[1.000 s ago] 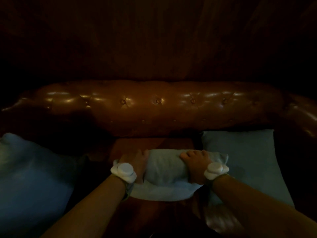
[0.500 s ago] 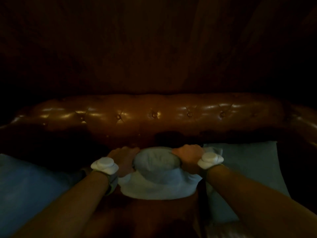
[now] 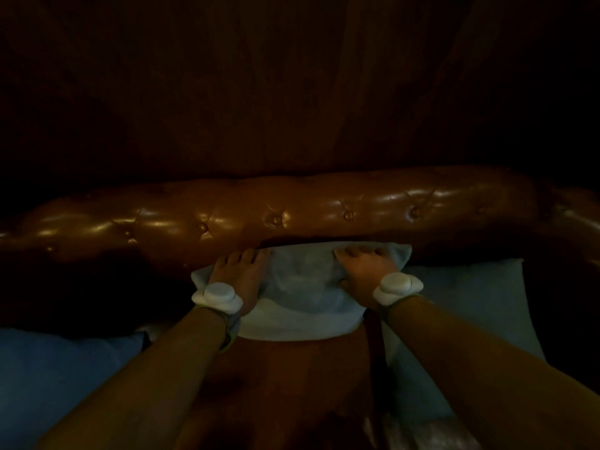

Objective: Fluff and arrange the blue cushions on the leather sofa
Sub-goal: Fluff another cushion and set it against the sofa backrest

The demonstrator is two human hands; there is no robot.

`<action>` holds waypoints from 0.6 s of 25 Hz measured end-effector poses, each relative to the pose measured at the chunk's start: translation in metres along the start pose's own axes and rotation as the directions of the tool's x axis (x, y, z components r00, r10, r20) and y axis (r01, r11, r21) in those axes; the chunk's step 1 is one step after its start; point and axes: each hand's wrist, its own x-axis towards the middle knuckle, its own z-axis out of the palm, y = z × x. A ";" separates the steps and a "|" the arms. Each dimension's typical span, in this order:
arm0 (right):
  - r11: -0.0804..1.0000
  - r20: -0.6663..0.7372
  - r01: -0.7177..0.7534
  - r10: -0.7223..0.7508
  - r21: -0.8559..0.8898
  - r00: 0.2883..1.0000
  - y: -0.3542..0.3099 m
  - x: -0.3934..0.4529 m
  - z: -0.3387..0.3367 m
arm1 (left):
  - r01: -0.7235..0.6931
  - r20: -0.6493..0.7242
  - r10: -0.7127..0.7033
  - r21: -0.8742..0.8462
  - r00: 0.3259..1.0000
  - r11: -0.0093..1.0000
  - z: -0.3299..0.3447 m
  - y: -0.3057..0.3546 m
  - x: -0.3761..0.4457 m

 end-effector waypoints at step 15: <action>0.999 -0.094 -0.051 0.049 -0.015 0.994 0.036 -0.034 -0.013 | -0.032 -0.077 0.043 0.144 0.996 0.989 -0.022 0.033 -0.018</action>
